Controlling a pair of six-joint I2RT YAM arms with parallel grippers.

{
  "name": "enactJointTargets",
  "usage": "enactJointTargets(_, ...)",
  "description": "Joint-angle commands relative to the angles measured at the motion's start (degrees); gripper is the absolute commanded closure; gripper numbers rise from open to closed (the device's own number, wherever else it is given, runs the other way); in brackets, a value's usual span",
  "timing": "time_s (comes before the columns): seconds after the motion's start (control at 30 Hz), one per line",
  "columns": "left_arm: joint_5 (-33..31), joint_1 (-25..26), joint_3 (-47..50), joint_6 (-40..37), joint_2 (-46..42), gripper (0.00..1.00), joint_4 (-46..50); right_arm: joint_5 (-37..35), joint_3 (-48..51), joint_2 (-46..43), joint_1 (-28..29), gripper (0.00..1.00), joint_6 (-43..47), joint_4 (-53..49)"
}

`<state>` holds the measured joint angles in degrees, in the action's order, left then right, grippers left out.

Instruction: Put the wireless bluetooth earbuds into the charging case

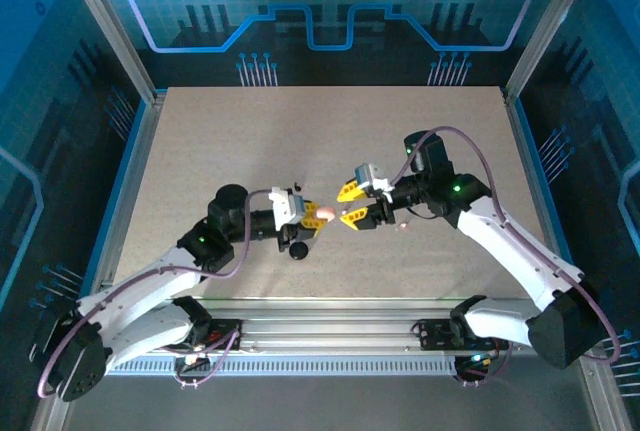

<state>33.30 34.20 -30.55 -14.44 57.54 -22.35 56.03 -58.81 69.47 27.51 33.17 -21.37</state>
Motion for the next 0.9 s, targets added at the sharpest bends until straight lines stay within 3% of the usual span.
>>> enactJointTargets(0.0,5.41,-2.0,1.15,4.44,3.42,0.88,-11.75,2.41,-0.54,1.72,-1.72,0.53,-3.82,4.99)
enactJointTargets(0.3,10.72,-3.26,-1.14,4.82,12.94,0.88,-19.38,-1.9,-0.43,3.87,-2.02,0.48,-5.52,9.13)
enactJointTargets(0.57,12.44,-3.29,-1.76,3.58,12.45,0.88,-18.64,-1.72,-1.76,5.25,-1.41,0.47,-2.77,4.58)
enactJointTargets(0.87,12.06,-3.26,-0.77,3.45,10.86,0.88,-19.37,0.15,-6.06,8.49,0.69,0.57,1.19,-3.36)
